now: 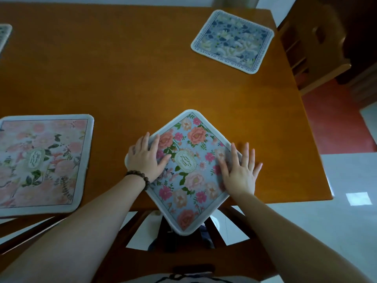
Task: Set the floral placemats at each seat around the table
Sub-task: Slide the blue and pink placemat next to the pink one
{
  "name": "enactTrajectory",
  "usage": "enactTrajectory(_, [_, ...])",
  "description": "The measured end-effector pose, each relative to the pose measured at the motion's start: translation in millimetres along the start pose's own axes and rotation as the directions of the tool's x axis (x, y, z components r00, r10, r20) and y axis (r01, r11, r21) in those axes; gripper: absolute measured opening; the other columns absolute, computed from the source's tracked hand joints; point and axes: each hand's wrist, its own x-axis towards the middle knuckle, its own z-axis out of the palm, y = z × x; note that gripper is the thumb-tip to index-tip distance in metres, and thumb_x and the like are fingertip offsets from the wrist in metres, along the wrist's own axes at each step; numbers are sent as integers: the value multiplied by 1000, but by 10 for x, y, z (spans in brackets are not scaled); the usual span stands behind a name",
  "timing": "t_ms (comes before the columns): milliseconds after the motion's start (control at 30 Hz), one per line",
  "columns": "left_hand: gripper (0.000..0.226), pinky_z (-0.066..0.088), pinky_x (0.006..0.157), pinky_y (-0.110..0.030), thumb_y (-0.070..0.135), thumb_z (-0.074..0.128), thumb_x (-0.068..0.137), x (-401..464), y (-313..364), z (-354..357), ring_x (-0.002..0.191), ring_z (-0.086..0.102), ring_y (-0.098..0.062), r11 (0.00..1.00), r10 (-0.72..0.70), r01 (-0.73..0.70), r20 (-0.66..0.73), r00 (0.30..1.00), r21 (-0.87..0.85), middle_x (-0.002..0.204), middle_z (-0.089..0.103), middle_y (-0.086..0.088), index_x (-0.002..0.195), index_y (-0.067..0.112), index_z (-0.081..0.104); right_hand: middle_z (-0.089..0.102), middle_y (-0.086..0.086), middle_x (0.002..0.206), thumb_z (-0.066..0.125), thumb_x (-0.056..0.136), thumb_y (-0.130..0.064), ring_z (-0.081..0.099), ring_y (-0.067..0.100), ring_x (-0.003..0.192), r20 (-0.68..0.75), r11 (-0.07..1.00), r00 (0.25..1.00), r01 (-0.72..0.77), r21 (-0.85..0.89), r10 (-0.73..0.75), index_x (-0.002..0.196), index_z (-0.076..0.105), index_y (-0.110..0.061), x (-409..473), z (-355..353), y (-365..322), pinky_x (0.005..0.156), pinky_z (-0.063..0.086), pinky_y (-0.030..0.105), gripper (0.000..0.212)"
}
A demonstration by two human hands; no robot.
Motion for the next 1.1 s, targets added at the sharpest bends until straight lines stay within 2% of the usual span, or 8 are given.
enactTrajectory(133, [81,14,114,-53,73,23,86,115,14,-53,145,11,-30,998,-15,14,-10,1000,-61,159,13,-10,152,28,12,-14,2,161,19,90,-75,-20,25,146,33,975,985,-170,144,167,149,-5,-46,-398,127,-122,114,-17,50,70])
enactTrajectory(333, [77,11,115,-52,67,33,89,415,110,-156,146,6,-26,988,63,-60,19,998,-139,160,11,-6,153,28,13,-14,3,161,17,90,-73,-24,25,145,21,980,992,-123,154,122,148,-11,-46,-456,301,-344,110,-25,44,70])
enactTrajectory(467, [77,5,116,-50,70,30,89,368,106,-112,146,2,-24,991,75,-70,42,996,-111,161,5,-7,152,29,14,-10,1,162,22,91,-71,-20,24,146,45,992,999,19,122,-25,149,-7,-46,-137,234,-274,110,-24,42,70])
enactTrajectory(600, [78,10,117,-46,67,34,90,198,7,-61,146,3,-28,987,31,-29,13,999,-158,160,5,-12,153,27,12,-9,1,162,19,90,-72,-18,25,146,109,987,982,158,-40,-153,152,0,-40,413,105,-241,114,-18,47,73])
enactTrajectory(733, [78,9,116,-44,68,34,90,-94,-99,44,146,3,-28,980,-43,46,17,999,-194,160,5,-12,153,30,8,-12,0,162,12,88,-76,-16,24,147,185,923,924,361,-131,-335,152,-1,-42,1003,-22,-329,117,-11,47,73])
enactTrajectory(867, [76,9,117,-43,69,27,89,-313,-151,105,146,4,-25,990,-39,44,36,999,-137,160,7,-9,152,34,2,-13,0,162,12,88,-75,-20,24,146,232,886,887,439,-147,-400,152,-1,-40,1312,-105,-421,118,-7,48,75])
enactTrajectory(967, [77,12,115,-44,70,29,89,-318,-189,53,146,7,-26,986,-46,49,21,999,-158,160,11,-9,152,32,8,-15,2,161,11,87,-77,-20,24,146,189,916,913,385,-113,-361,152,-1,-40,1221,-156,-435,117,-11,49,76])
enactTrajectory(1100, [82,11,115,-49,72,32,86,7,-267,-151,146,5,-29,975,-53,42,-42,998,-219,160,7,-13,152,27,13,-11,4,161,13,88,-75,-16,22,147,-49,985,986,160,65,-157,153,3,-35,741,-135,-449,116,-8,53,77])
